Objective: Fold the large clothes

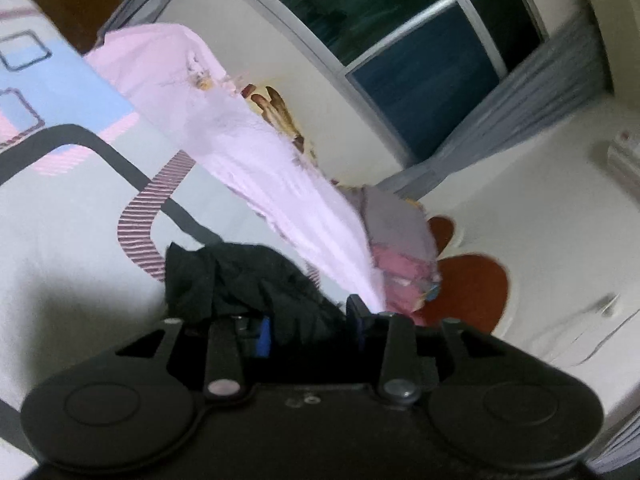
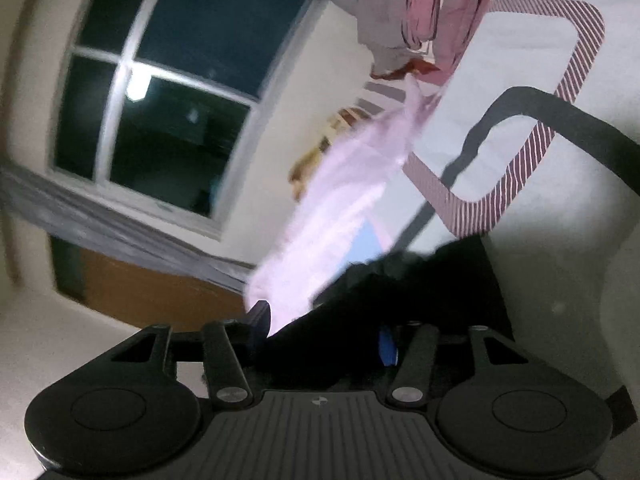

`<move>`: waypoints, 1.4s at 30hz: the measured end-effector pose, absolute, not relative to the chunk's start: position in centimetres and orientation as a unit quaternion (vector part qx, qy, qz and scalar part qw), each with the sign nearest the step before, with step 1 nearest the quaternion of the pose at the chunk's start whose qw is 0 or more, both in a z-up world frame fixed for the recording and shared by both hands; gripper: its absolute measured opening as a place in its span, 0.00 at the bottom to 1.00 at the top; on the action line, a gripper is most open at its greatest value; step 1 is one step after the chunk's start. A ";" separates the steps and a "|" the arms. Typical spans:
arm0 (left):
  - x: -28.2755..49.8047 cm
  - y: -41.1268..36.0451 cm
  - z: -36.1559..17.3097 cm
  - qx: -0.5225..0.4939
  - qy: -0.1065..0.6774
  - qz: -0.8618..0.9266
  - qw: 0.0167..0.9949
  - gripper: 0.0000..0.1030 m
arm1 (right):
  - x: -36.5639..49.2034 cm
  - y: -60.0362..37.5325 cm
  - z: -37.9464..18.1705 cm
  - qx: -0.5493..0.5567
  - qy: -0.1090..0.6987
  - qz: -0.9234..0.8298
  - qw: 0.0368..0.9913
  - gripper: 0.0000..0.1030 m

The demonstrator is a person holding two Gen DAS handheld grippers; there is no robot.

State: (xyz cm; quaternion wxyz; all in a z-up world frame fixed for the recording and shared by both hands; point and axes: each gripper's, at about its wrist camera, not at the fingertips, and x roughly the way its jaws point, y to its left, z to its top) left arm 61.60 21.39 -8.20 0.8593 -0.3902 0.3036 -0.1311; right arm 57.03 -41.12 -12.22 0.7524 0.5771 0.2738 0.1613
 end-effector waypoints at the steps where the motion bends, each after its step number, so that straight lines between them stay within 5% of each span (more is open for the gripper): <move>1: 61.9 21.9 -8.2 -0.398 0.301 -0.133 0.856 0.36 | 56.8 -41.6 -12.3 0.582 0.271 0.159 0.750 0.52; 6: 61.9 23.8 -8.3 -0.425 0.283 -0.113 0.852 0.35 | 56.0 -43.4 -11.9 0.596 0.251 0.146 0.749 0.52; 9: 61.3 24.7 -7.6 -0.394 0.280 -0.054 0.874 0.50 | 54.8 -46.0 -11.7 0.609 0.222 0.102 0.755 0.52; 14: 60.7 20.0 -4.7 -0.233 0.294 -0.050 0.926 0.44 | 54.1 -42.4 -6.9 0.409 0.269 0.092 0.867 0.52; 16: 60.7 16.3 -3.8 -0.174 0.298 -0.082 0.935 0.41 | 54.2 -38.9 -5.4 0.327 0.281 0.112 0.895 0.41; 19: 61.0 9.8 -3.3 -0.072 0.312 -0.135 0.938 0.42 | 54.8 -31.7 -4.3 0.194 0.296 0.153 0.923 0.41; 24: 64.4 3.9 -7.6 0.038 0.346 -0.131 0.928 0.49 | 56.3 -23.0 -9.7 -0.048 0.327 0.119 0.936 0.41; 33: 66.5 6.7 -11.8 -0.055 0.341 -0.135 0.929 0.50 | 57.1 -24.1 -12.7 0.020 0.325 0.128 0.937 0.41; 42: 67.7 11.4 -7.3 -0.050 0.308 -0.047 0.949 0.55 | 57.9 -20.8 -7.2 0.021 0.310 0.134 0.941 0.41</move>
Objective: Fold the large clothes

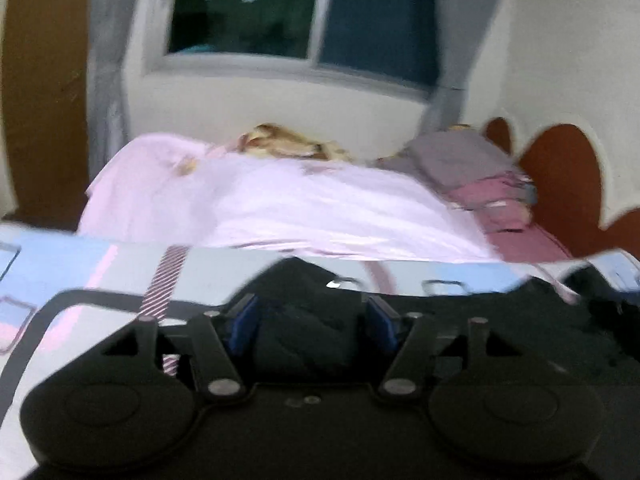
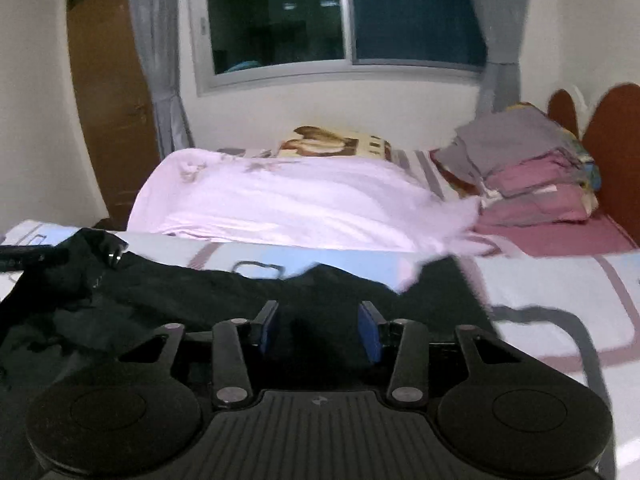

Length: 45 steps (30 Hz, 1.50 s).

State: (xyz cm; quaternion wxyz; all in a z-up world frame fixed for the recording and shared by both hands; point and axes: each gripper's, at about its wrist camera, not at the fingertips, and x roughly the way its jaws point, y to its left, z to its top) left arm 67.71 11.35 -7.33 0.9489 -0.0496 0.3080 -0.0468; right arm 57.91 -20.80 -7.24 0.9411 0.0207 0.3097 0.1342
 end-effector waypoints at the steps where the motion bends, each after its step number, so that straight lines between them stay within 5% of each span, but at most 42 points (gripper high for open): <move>1: 68.5 11.7 -8.2 -0.054 0.326 -0.038 0.943 0.55 | 58.8 -20.0 -8.2 0.011 0.324 0.125 0.938 0.41; 15: 68.7 14.4 -13.7 -0.128 0.305 -0.063 0.942 0.60 | 59.7 -21.2 -13.8 0.083 0.279 0.130 0.948 0.42; 19: 67.9 13.0 -11.6 -0.078 0.326 -0.037 0.941 0.57 | 59.5 -20.2 -10.8 0.030 0.307 0.101 0.946 0.42; 27: 60.1 4.3 -4.1 -0.101 0.260 -0.077 0.957 0.60 | 53.3 -17.0 -5.0 0.095 0.297 0.128 0.942 0.42; 32: 59.9 -2.1 -7.2 0.010 0.320 -0.071 0.945 0.57 | 52.9 -14.2 -7.9 0.074 0.322 0.117 0.937 0.42; 45: 59.8 -2.5 -12.3 0.007 0.300 -0.050 0.953 0.57 | 52.9 -13.5 -13.7 0.071 0.273 0.117 0.952 0.41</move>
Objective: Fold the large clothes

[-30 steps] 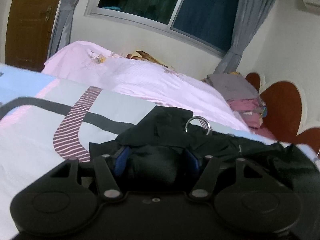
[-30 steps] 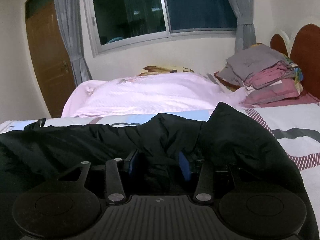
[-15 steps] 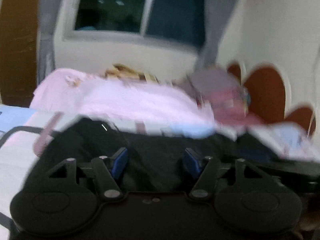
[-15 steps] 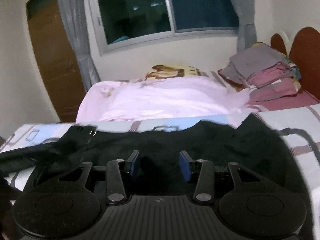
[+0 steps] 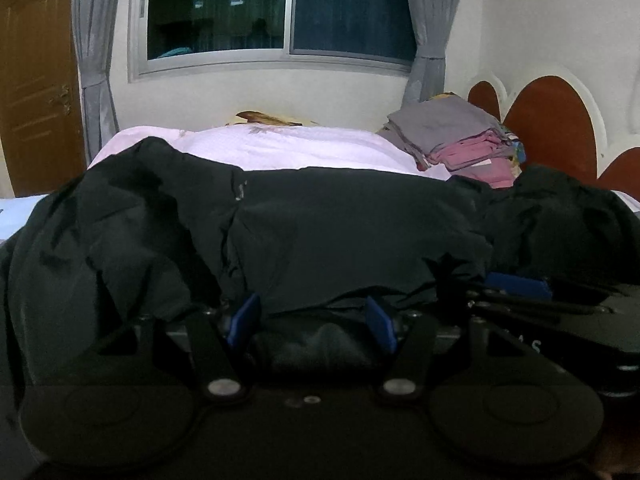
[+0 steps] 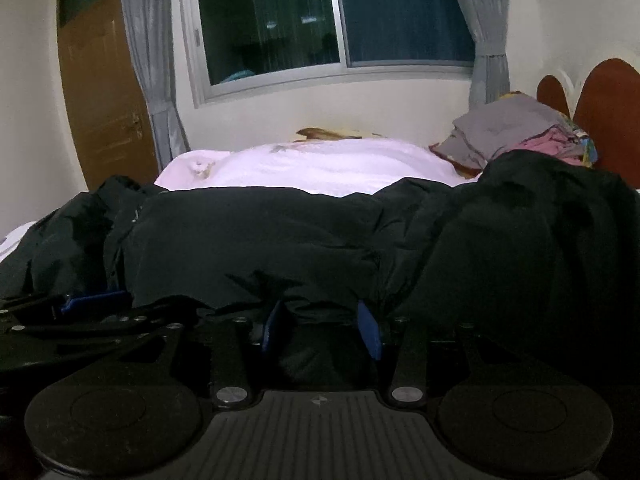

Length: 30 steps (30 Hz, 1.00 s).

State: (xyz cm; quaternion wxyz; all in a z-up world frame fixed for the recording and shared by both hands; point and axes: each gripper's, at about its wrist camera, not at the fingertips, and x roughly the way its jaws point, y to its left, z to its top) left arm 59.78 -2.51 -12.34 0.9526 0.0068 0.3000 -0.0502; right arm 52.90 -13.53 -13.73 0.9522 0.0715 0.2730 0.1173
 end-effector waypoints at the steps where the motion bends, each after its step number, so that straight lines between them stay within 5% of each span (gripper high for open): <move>1: 59.7 -2.6 -12.2 0.007 0.302 -0.051 0.952 0.57 | 53.0 -13.4 -13.6 0.067 0.276 0.117 0.952 0.41; 4: 59.1 -2.2 -10.9 0.009 0.312 -0.063 0.948 0.58 | 52.9 -13.5 -11.9 0.047 0.297 0.128 0.945 0.42; 8: 54.8 1.2 -7.6 0.010 0.267 -0.045 0.963 0.73 | 49.0 -18.5 -8.4 0.063 0.241 0.127 0.960 0.42; 14: 52.2 6.5 -9.8 0.026 0.260 0.022 0.965 0.69 | 48.2 -26.1 -12.1 0.109 0.259 0.062 0.958 0.42; 24: 53.2 8.3 -12.3 -0.019 0.299 0.013 0.954 0.73 | 47.7 -25.5 -13.9 0.053 0.266 0.071 0.960 0.42; 26: 53.1 8.4 -10.1 -0.030 0.307 0.016 0.951 0.61 | 47.4 -26.0 -11.2 0.054 0.255 0.065 0.963 0.42; 30: 54.3 6.1 -4.7 -0.039 0.222 -0.010 0.974 0.78 | 49.9 -25.4 -6.8 0.085 0.215 0.067 0.971 0.42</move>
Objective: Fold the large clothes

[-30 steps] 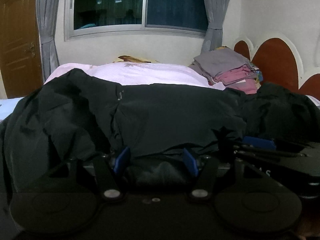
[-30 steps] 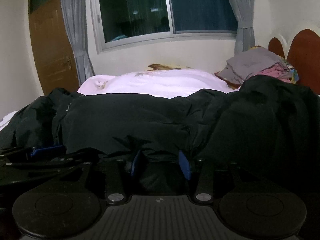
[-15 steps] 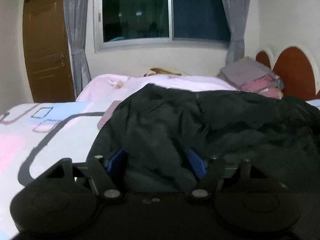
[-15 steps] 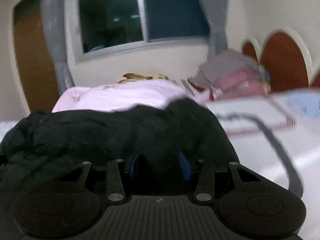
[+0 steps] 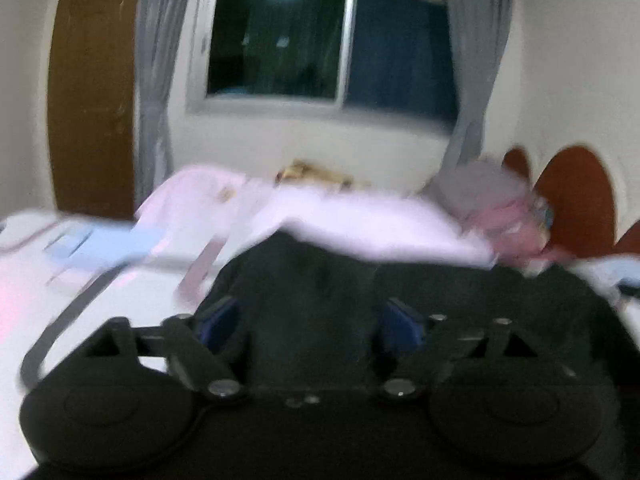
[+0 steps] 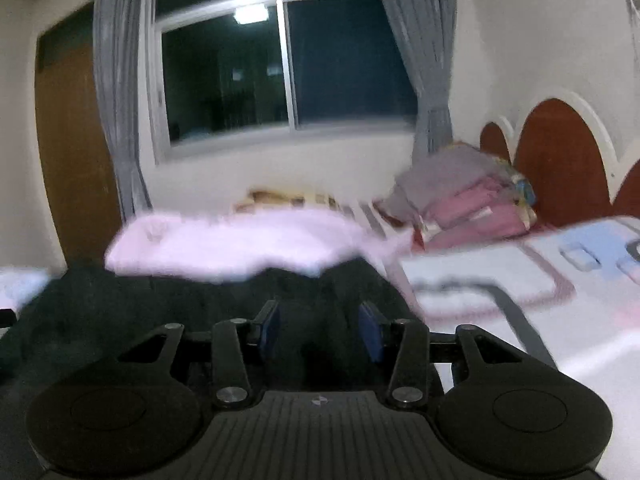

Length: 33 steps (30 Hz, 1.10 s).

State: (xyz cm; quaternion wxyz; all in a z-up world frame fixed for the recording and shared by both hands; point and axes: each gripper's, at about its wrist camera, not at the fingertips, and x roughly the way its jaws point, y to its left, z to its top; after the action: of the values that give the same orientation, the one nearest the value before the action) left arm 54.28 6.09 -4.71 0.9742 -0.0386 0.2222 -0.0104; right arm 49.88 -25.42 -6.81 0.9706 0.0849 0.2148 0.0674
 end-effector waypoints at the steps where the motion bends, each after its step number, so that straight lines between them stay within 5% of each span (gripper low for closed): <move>1: 55.8 4.7 -4.1 -0.044 0.223 -0.027 0.973 0.79 | 51.5 -24.5 -6.6 0.084 0.231 0.068 0.967 0.42; 8: 64.7 -5.5 -8.1 0.029 0.320 -0.046 0.946 0.80 | 58.3 -17.0 -10.1 0.038 0.288 0.075 0.954 0.42; 20: 64.6 -6.0 -11.8 0.028 0.305 -0.028 0.951 0.84 | 59.5 -17.5 -13.7 0.060 0.288 0.087 0.952 0.45; 23: 63.1 -5.9 -9.9 0.047 0.317 -0.023 0.947 0.84 | 57.2 -17.7 -11.1 0.038 0.304 0.073 0.949 0.62; 25: 60.6 -5.4 -8.4 0.035 0.305 -0.017 0.951 0.83 | 53.9 -18.8 -9.7 0.070 0.290 0.107 0.948 0.64; 27: 57.6 -5.2 -7.3 0.017 0.303 -0.007 0.953 0.82 | 50.8 -19.3 -8.9 0.074 0.292 0.111 0.947 0.61; 28: 55.8 -5.3 -7.0 0.010 0.302 -0.008 0.953 0.80 | 49.0 -19.5 -8.8 0.079 0.299 0.117 0.944 0.48; 30: 52.7 -6.0 -6.9 0.029 0.304 -0.010 0.952 0.80 | 46.1 -20.1 -8.8 0.093 0.305 0.122 0.940 0.38; 33: 49.8 -6.4 -7.8 0.027 0.317 -0.002 0.948 0.80 | 43.8 -20.2 -9.7 0.087 0.326 0.123 0.933 0.38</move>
State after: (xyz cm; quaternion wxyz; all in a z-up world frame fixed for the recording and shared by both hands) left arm 49.81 -6.42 -7.84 0.9480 0.0267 0.3172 -0.0019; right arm 43.77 -20.18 -9.74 0.9332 0.0871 0.3262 0.1228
